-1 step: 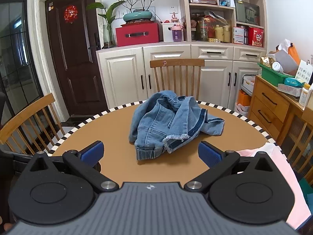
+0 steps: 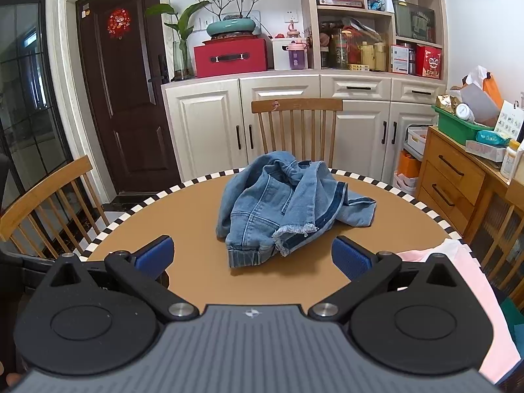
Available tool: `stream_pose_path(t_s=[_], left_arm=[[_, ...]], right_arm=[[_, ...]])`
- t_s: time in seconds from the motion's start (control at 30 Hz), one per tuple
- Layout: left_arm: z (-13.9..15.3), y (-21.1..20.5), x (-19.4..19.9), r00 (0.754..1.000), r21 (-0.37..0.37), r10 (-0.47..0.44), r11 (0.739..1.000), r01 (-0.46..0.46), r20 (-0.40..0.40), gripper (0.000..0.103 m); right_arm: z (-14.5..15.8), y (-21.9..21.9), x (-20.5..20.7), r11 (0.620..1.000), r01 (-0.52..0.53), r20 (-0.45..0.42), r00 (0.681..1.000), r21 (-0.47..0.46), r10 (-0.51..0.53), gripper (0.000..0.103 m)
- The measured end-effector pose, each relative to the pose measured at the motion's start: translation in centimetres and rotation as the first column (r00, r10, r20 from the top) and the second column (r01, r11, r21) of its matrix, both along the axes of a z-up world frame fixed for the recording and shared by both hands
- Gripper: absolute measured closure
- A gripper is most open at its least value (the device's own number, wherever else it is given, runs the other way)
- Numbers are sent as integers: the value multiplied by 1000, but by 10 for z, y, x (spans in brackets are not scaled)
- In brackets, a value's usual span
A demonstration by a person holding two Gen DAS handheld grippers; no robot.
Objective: Fold clothes
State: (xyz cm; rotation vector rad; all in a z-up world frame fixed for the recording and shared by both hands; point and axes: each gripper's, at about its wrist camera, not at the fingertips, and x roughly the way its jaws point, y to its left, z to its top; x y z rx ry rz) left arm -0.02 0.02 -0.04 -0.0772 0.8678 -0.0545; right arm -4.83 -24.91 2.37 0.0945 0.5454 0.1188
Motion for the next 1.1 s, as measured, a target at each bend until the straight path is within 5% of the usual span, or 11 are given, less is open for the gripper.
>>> stream_pose_path(t_s=[1.1], left_arm=[[-8, -7, 7, 998, -20, -29, 999, 27, -59, 0]], right_arm=[[-10, -9, 10, 1000, 5, -48, 999, 19, -4, 0]])
